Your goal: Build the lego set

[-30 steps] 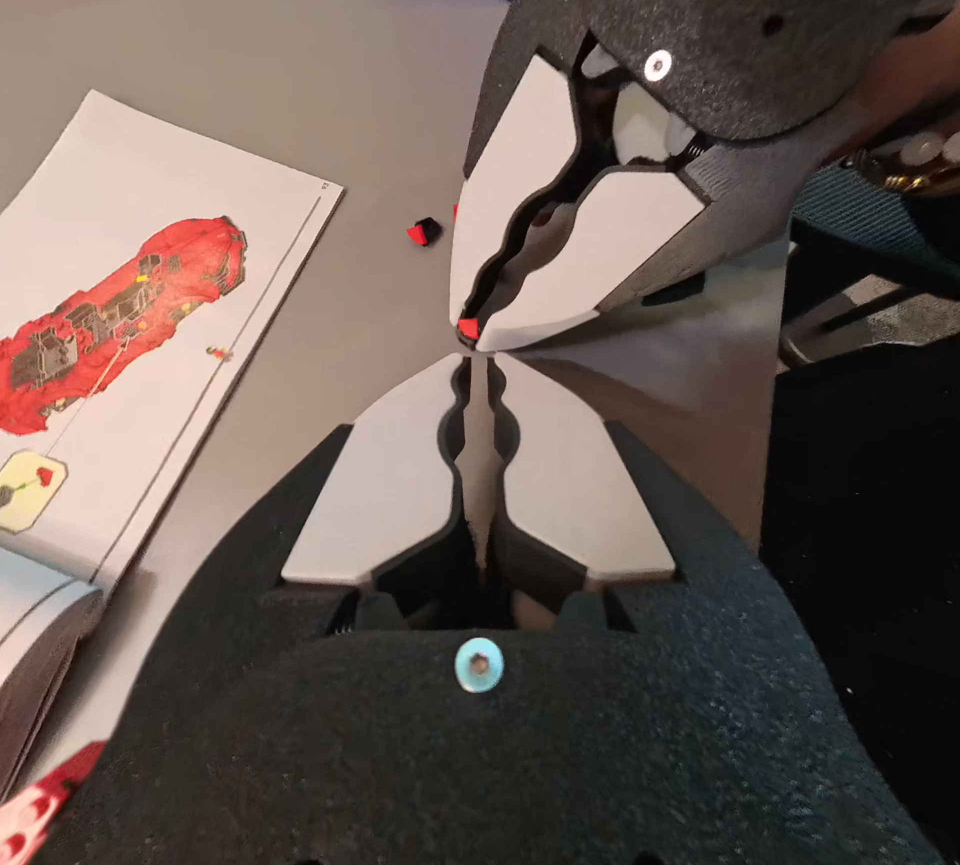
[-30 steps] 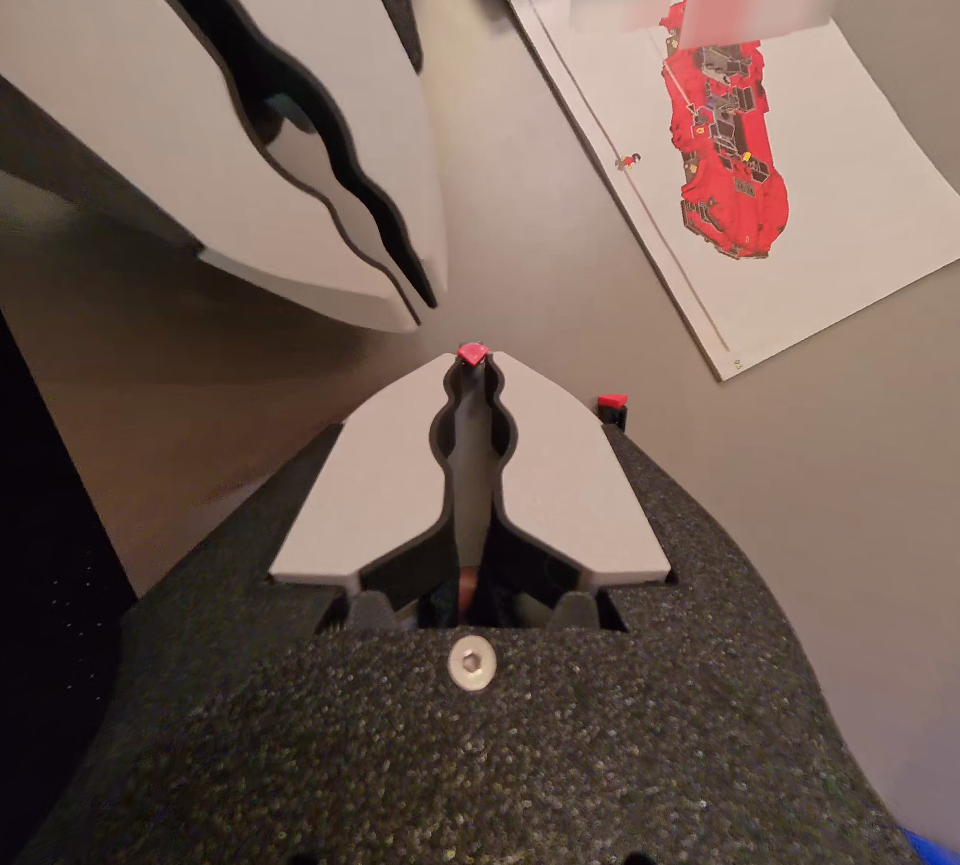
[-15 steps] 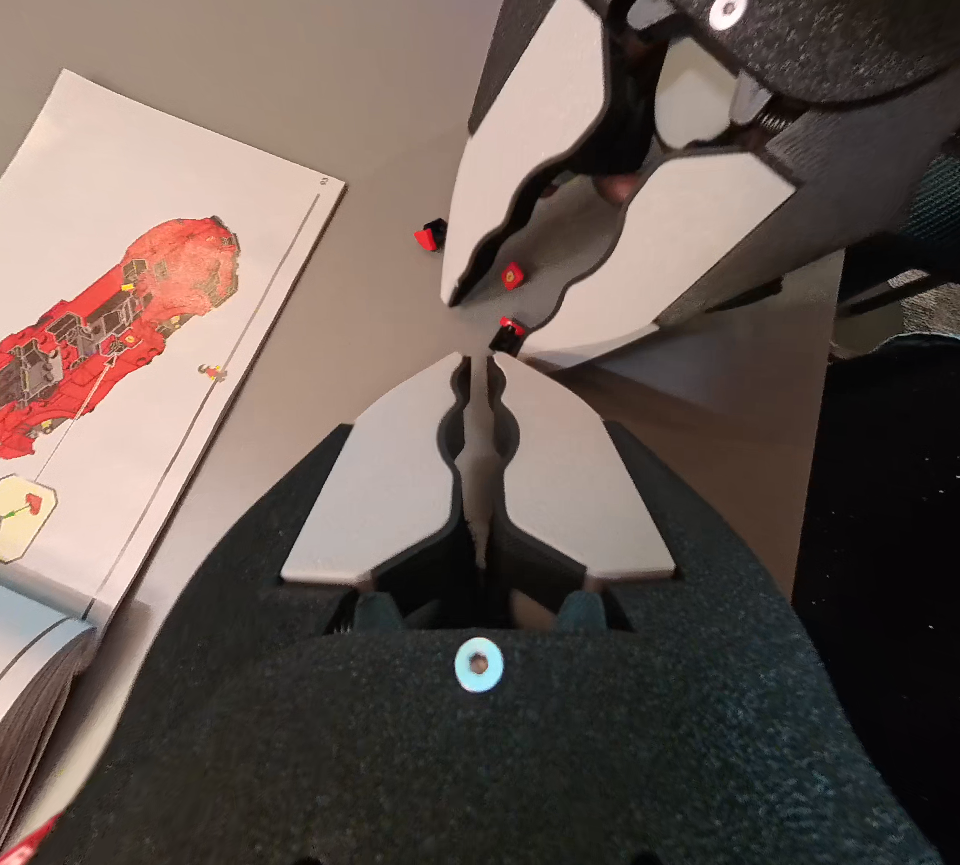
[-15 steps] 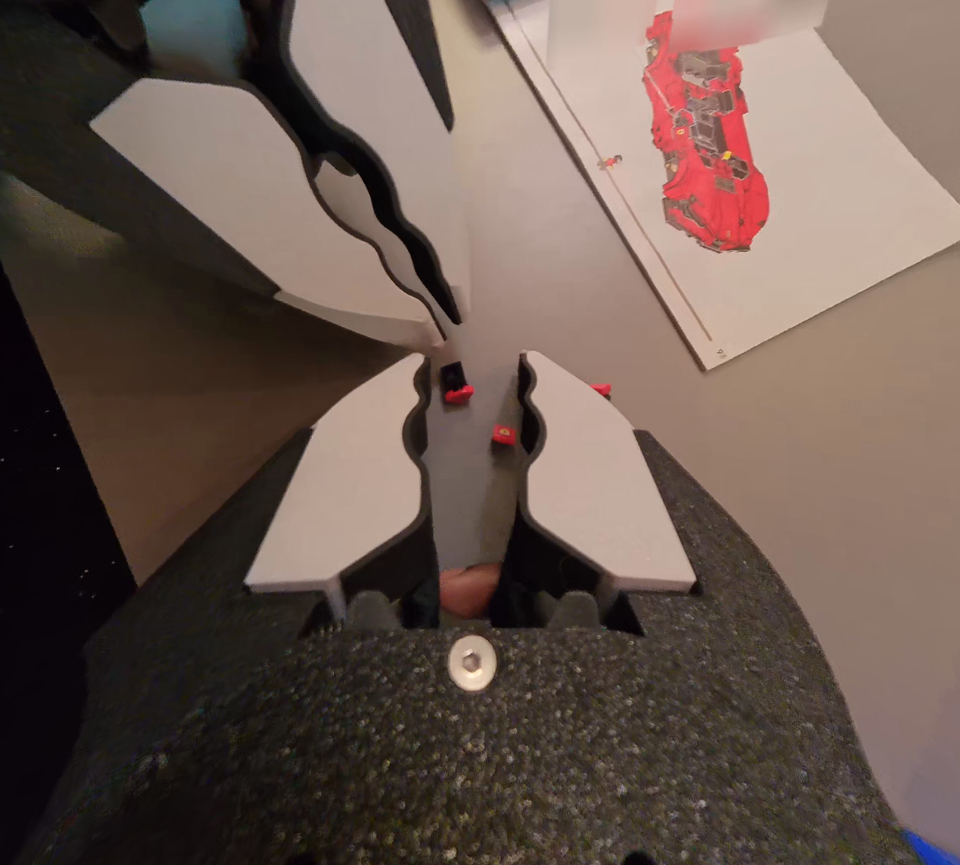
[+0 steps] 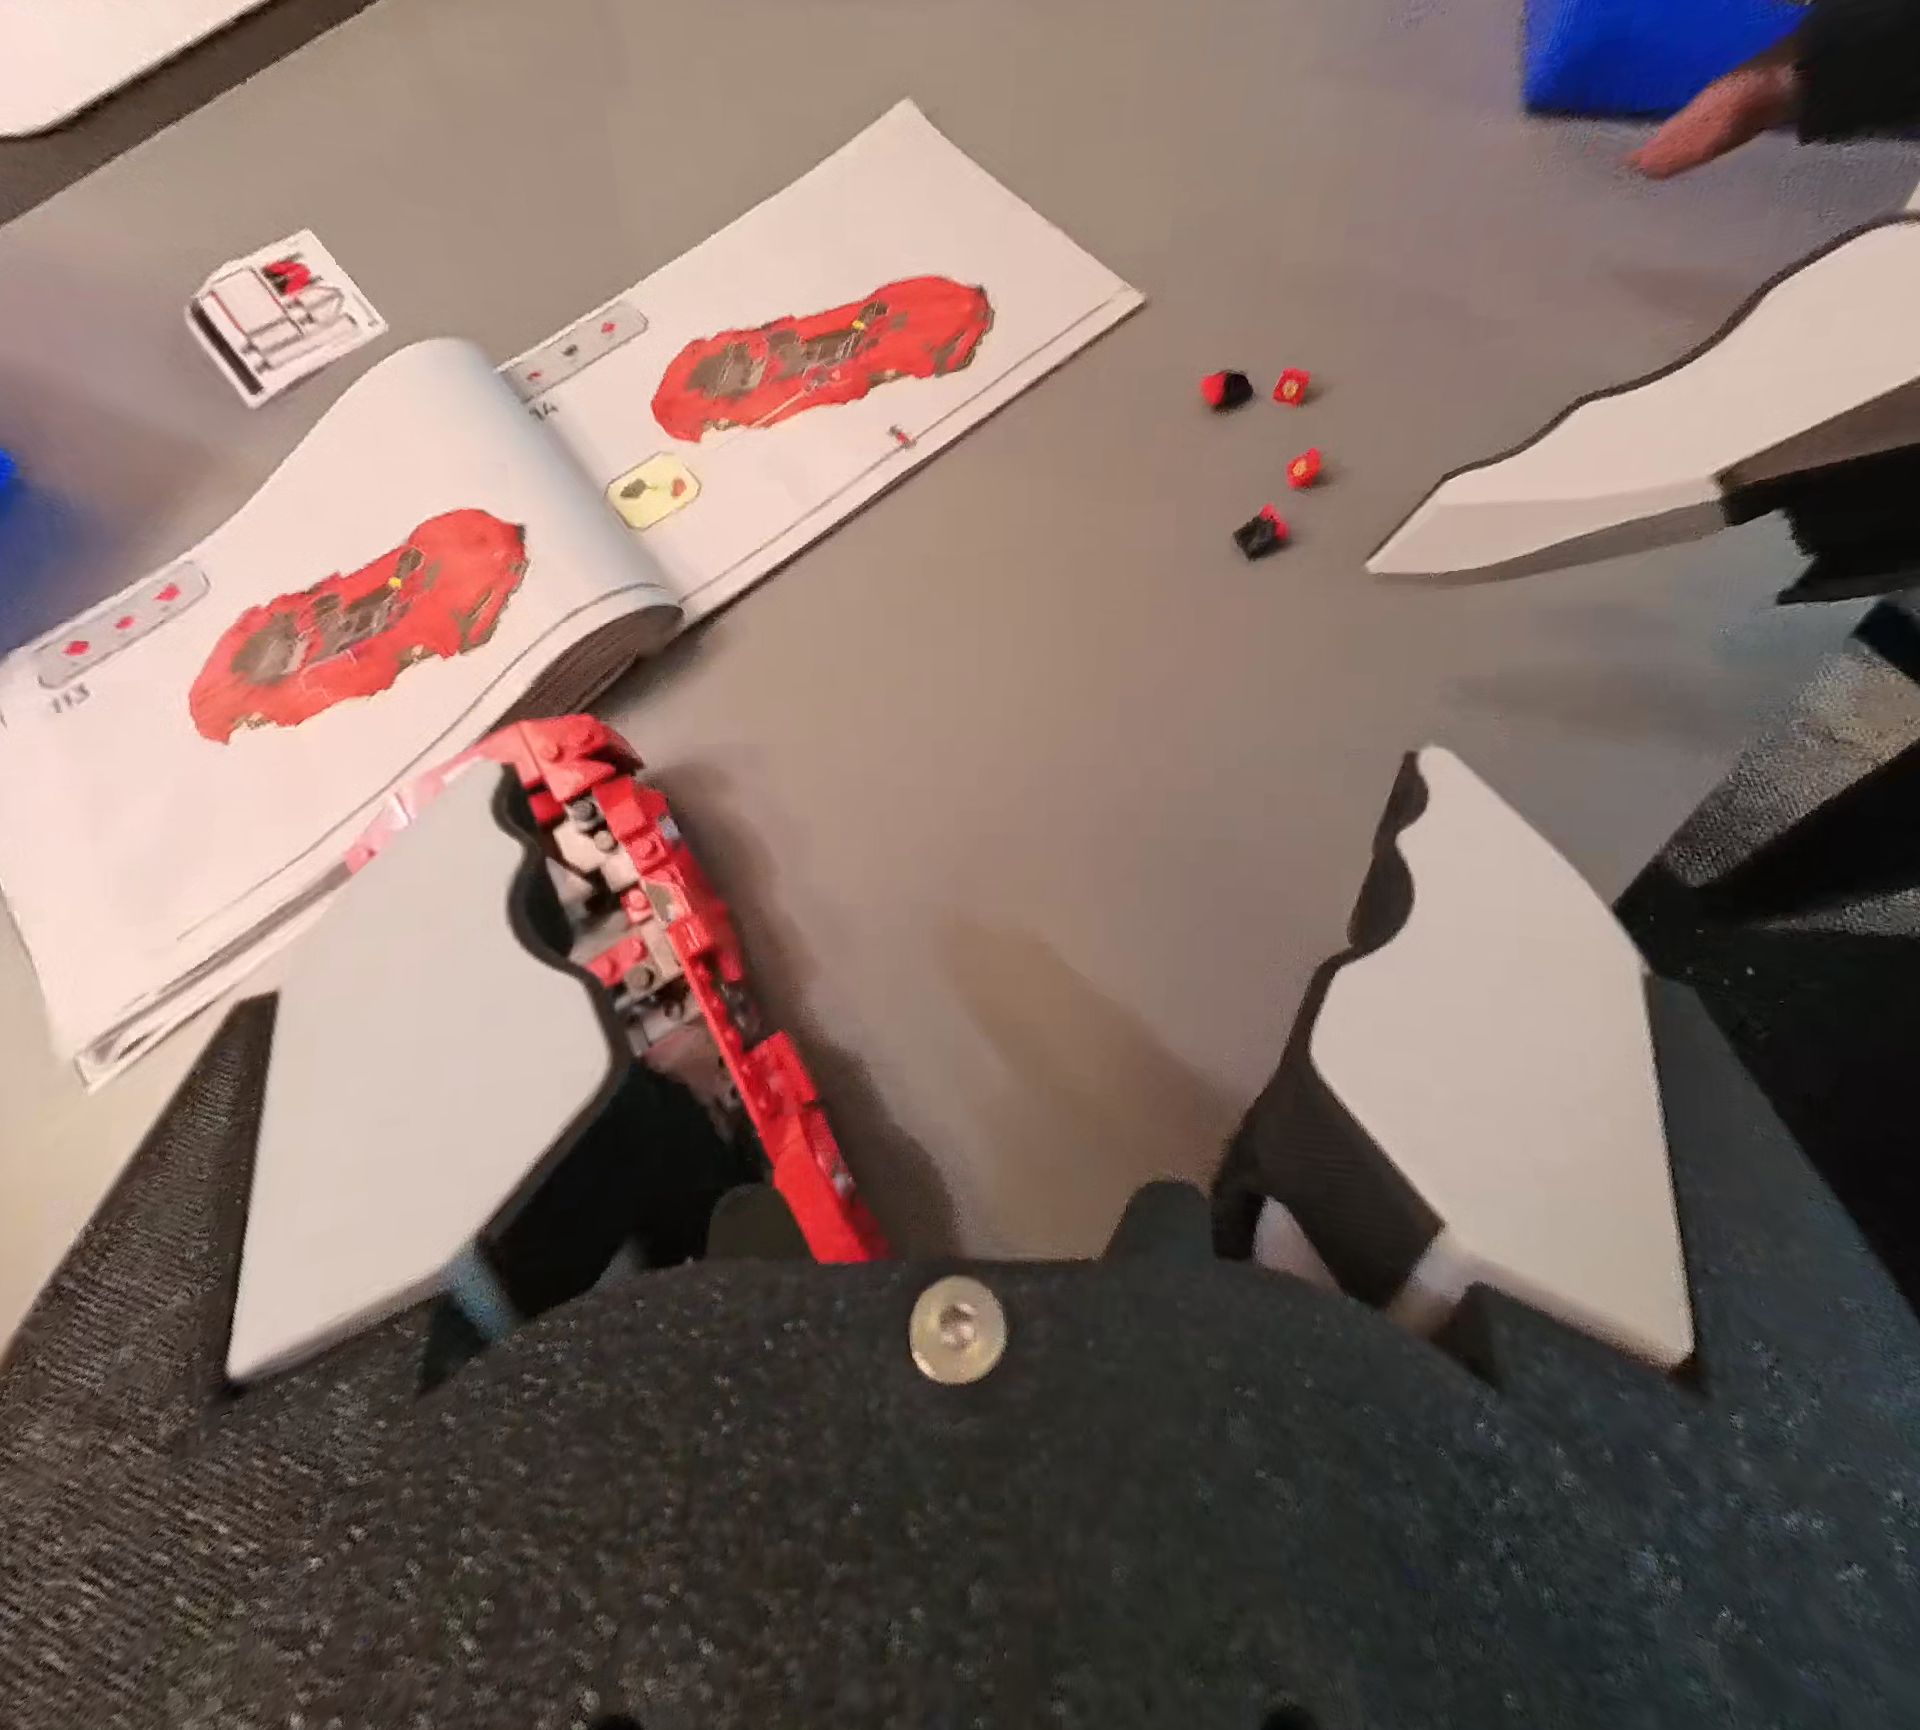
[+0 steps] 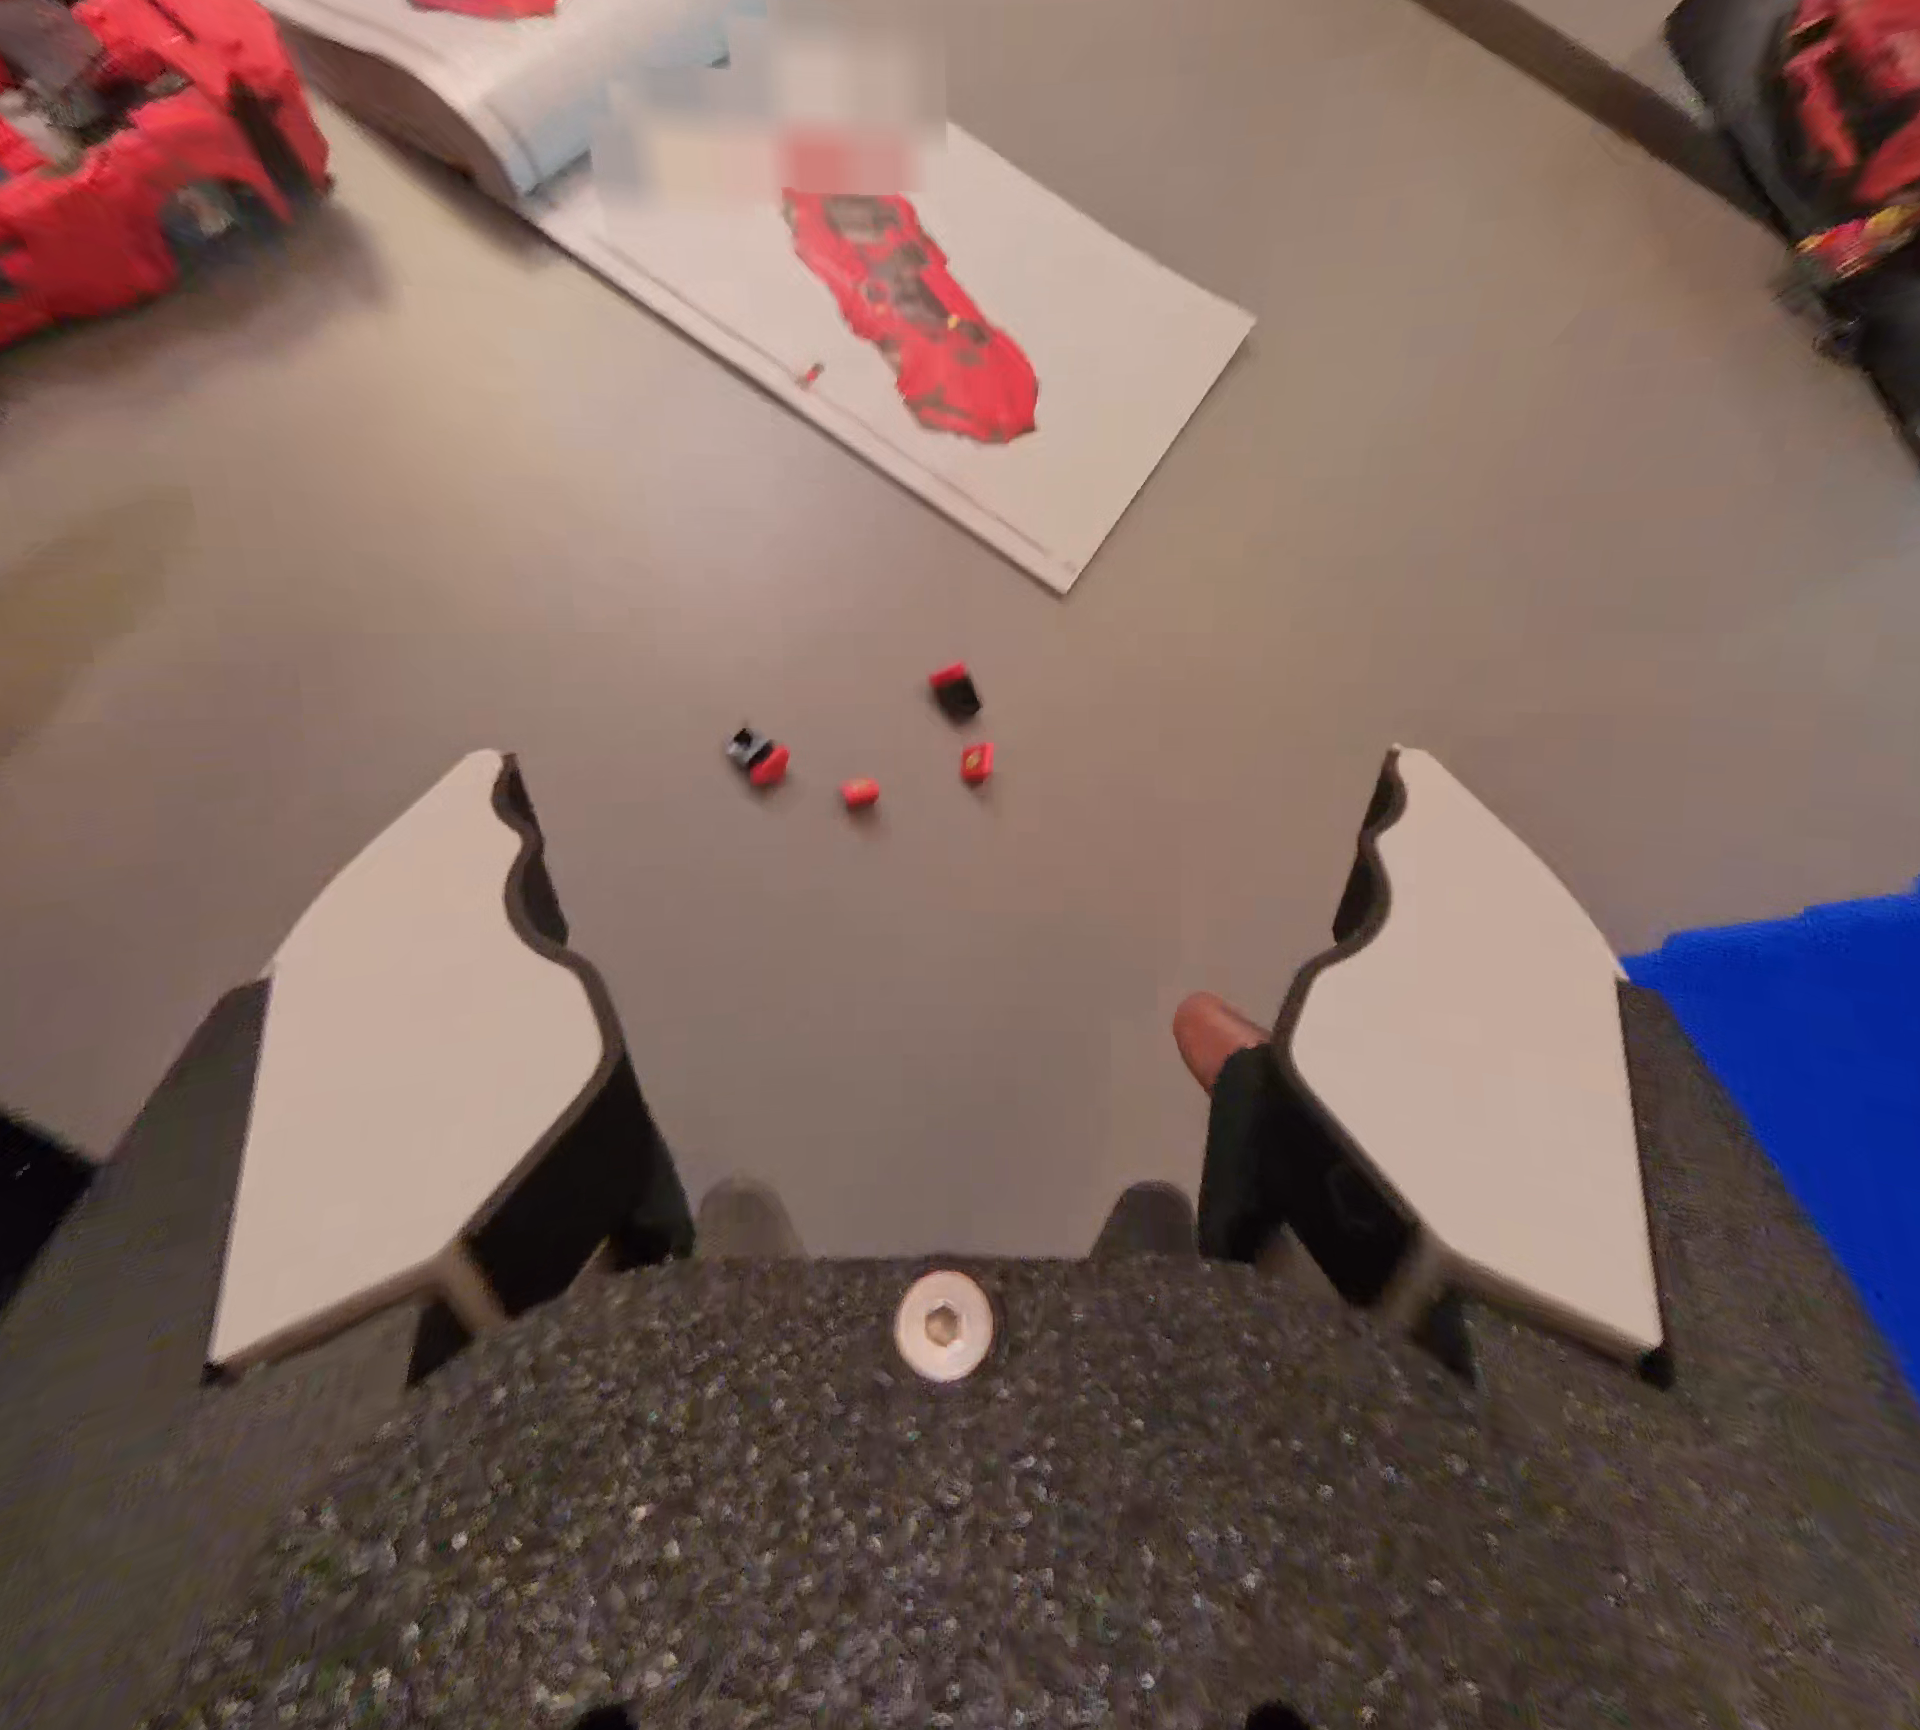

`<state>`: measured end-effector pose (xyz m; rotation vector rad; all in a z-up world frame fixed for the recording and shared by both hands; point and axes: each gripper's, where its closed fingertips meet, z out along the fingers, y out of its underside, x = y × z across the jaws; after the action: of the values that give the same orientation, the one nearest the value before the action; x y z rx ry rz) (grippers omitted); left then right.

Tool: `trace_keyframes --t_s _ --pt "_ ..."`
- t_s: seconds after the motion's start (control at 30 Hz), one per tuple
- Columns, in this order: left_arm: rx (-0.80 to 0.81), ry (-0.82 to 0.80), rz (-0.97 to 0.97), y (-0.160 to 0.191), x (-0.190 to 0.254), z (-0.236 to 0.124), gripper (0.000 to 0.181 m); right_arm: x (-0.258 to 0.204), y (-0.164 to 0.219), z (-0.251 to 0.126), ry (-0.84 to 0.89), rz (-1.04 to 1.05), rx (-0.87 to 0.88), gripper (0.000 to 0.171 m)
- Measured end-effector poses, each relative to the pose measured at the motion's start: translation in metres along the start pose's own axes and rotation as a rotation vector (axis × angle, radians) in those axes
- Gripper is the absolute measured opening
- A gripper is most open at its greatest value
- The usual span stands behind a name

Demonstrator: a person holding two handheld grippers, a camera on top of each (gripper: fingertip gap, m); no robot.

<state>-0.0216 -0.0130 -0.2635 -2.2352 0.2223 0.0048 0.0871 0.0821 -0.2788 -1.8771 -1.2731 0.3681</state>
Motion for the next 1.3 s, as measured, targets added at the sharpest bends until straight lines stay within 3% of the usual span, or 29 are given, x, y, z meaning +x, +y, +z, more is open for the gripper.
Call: trace_keyframes --t_s 0.17,0.33,0.37,0.4,0.43,0.6,0.63,0.7,0.73,0.83,1.07,1.27,1.3 --pt "-0.008 0.037 -0.067 0.014 0.026 -0.007 0.137 -0.008 0.028 -0.015 -0.034 -0.010 -0.093 0.134" --pt "0.001 0.019 -0.036 0.012 0.038 -0.010 0.137 -0.016 0.031 -0.021 -0.060 -0.041 -0.104 0.130" --pt "-0.010 0.010 -0.021 0.013 0.038 -0.010 0.131 -0.017 0.031 -0.022 -0.058 -0.057 -0.101 0.117" --pt "-0.013 0.025 0.028 0.013 0.041 -0.014 0.067 -0.021 0.029 -0.024 -0.087 -0.102 -0.088 0.052" --pt "0.041 0.053 0.074 0.007 0.046 -0.021 0.000 -0.029 0.026 -0.026 -0.136 -0.129 -0.060 0.000" --pt "0.016 -0.001 0.090 0.011 0.036 -0.015 0.000 -0.031 0.021 -0.024 -0.123 -0.123 -0.067 0.000" --pt "0.014 0.014 0.071 0.012 0.037 -0.013 0.015 -0.029 0.021 -0.023 -0.104 -0.130 -0.067 0.006" --pt "-0.021 0.004 0.016 0.017 0.032 -0.006 0.097 -0.025 0.023 -0.021 -0.068 -0.134 -0.097 0.069" --pt "-0.055 -0.021 0.002 0.021 0.028 -0.003 0.117 -0.023 0.025 -0.020 -0.047 -0.142 -0.119 0.082" --pt "-0.064 -0.049 -0.014 0.025 0.023 0.001 0.139 -0.020 0.029 -0.014 -0.014 -0.146 -0.153 0.105" --pt "-0.029 -0.040 -0.034 0.017 0.010 -0.004 0.137 -0.026 0.012 -0.002 -0.057 -0.124 -0.137 0.107" --pt "-0.011 -0.101 -0.039 -0.043 -0.043 0.033 0.123 -0.006 -0.046 0.042 -0.061 -0.042 -0.091 0.096" --pt "-0.001 -0.101 -0.033 -0.050 -0.049 0.040 0.107 -0.004 -0.050 0.050 -0.081 -0.015 -0.088 0.088"
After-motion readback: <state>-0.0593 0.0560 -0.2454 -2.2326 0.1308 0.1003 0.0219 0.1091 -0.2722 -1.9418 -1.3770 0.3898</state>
